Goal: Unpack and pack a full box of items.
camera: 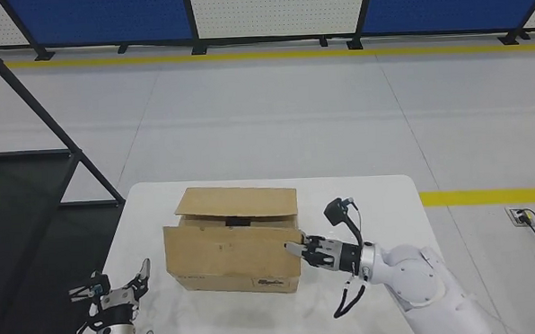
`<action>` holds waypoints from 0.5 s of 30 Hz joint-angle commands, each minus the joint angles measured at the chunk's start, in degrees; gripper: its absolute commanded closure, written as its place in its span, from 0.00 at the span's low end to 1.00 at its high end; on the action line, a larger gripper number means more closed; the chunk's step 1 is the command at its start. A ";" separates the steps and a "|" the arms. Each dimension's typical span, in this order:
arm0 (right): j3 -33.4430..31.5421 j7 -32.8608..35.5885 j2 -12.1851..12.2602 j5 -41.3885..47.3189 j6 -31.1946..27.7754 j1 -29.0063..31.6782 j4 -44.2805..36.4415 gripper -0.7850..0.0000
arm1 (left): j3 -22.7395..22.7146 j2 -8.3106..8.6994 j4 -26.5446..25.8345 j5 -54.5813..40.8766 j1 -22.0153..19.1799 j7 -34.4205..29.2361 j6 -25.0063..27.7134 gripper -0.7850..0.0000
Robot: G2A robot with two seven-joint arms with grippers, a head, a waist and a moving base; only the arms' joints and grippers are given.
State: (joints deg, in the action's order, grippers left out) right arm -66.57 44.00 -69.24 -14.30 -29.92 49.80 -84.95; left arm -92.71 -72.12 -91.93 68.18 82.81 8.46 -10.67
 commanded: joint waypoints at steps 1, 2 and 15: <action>-0.54 -0.18 0.25 -0.67 -0.17 1.23 -1.34 1.00 | 0.09 -0.04 0.11 0.25 -0.12 -0.13 -0.02 0.00; -0.83 -0.28 0.39 -0.97 -0.26 1.88 -2.02 1.00 | 0.15 -0.07 0.15 0.35 -0.20 -0.18 -0.02 0.00; -3.34 -0.87 1.82 -2.71 -7.08 7.40 -6.10 0.95 | 1.19 -0.39 0.87 2.01 -1.17 -0.98 0.38 0.00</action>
State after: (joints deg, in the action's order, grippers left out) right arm -69.84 43.19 -67.49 -17.00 -36.38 57.04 -90.99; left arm -91.54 -72.50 -91.08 70.08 81.68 7.49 -10.28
